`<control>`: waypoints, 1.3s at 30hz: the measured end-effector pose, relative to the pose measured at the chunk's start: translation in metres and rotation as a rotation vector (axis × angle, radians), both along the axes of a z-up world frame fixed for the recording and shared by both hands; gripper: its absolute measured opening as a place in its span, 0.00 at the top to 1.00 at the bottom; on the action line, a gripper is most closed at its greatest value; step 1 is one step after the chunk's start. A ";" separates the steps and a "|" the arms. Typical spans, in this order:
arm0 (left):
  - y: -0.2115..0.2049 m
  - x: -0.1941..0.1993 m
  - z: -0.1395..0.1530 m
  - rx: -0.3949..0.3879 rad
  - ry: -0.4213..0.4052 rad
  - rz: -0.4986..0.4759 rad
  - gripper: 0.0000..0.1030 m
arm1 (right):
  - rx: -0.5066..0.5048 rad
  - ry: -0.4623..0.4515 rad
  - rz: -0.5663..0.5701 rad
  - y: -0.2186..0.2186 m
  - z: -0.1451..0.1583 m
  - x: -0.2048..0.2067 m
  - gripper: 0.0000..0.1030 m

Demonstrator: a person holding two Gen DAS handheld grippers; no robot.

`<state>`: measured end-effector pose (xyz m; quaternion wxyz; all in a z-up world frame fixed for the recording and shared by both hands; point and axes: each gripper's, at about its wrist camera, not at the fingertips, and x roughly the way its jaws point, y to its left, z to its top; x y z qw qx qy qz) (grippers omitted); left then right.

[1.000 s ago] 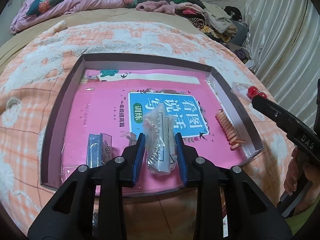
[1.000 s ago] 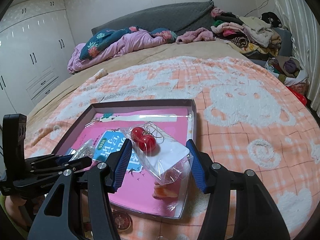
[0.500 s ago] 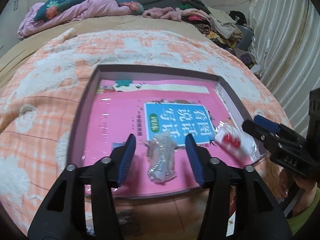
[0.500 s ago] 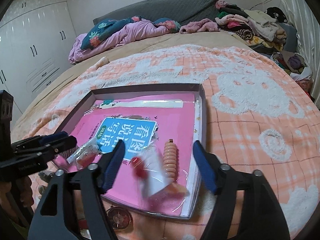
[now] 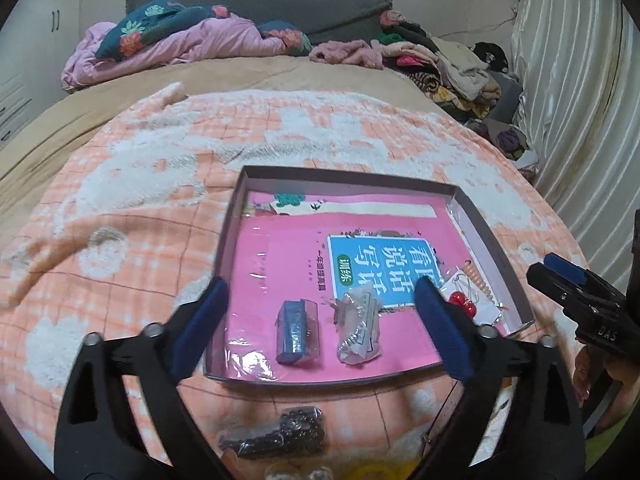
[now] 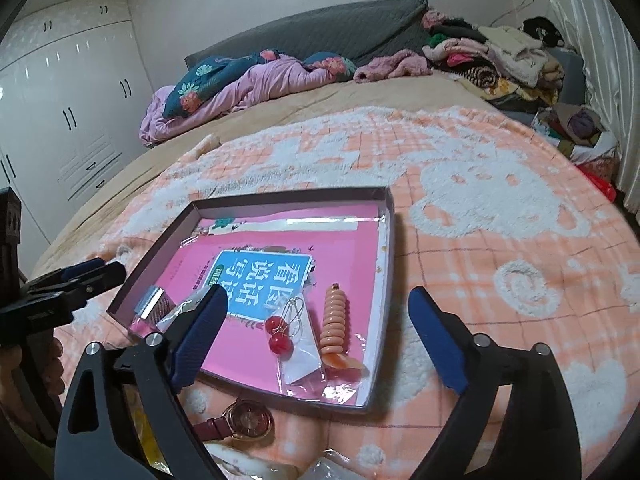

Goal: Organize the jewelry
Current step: 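Withdraw both tools from the box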

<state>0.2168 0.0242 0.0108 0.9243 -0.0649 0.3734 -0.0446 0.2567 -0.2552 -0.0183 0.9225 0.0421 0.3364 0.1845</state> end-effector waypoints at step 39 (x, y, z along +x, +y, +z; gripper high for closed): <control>0.019 -0.078 0.069 -0.032 -0.182 0.053 0.09 | 0.029 -0.174 0.025 -0.016 0.073 -0.086 0.05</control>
